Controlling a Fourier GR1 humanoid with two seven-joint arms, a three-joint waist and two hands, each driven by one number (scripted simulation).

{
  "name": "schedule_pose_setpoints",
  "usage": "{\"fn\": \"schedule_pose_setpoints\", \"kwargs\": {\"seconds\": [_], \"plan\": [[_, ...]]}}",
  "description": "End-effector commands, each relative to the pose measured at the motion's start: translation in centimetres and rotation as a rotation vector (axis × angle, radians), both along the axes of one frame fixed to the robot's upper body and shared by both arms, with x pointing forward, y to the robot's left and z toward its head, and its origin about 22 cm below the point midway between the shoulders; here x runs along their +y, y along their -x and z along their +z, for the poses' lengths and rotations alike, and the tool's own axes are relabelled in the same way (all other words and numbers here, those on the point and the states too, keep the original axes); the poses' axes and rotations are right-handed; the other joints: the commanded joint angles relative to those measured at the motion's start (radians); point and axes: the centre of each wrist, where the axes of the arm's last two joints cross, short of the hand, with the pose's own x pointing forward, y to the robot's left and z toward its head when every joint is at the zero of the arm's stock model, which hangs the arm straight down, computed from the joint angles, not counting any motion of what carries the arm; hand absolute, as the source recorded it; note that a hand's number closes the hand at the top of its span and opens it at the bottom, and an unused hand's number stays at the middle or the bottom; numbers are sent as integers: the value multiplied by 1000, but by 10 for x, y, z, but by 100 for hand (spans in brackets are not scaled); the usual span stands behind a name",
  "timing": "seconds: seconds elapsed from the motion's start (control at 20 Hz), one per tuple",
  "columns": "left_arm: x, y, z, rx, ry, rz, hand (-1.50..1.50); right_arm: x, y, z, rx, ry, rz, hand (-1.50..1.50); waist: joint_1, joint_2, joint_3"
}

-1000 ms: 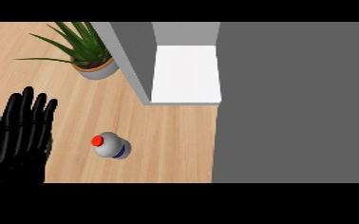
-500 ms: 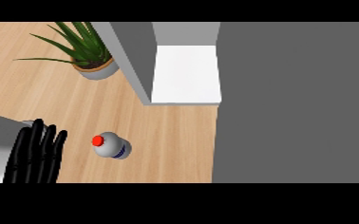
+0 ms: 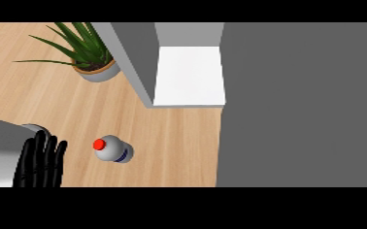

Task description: Pick up the bottled water, place it into the cabinet and close the cabinet

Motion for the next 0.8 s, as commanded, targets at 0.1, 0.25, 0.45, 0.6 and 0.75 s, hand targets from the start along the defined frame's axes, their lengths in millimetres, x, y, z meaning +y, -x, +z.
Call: {"fn": "schedule_pose_setpoints", "kwargs": {"seconds": [0.1,0.25,0.45,0.6,0.75], "plan": [[10,-12,-21,19,-16,78,-150,-2,26,21,-26,-23,3,-150,-3,2,0],[15,-14,-48,50,-26,125,-150,0,27,13,-40,-19,-1,-150,-3,1,-1],[47,-29,-70,77,-19,115,-150,-3,43,21,-40,25,17,-150,-11,1,-1],[32,-34,-105,81,-2,106,-150,0,48,24,-39,0,-1,-150,-10,2,-2],[50,-51,-114,103,23,121,-150,-2,48,17,-41,-1,7,-150,-10,3,-1]]}}
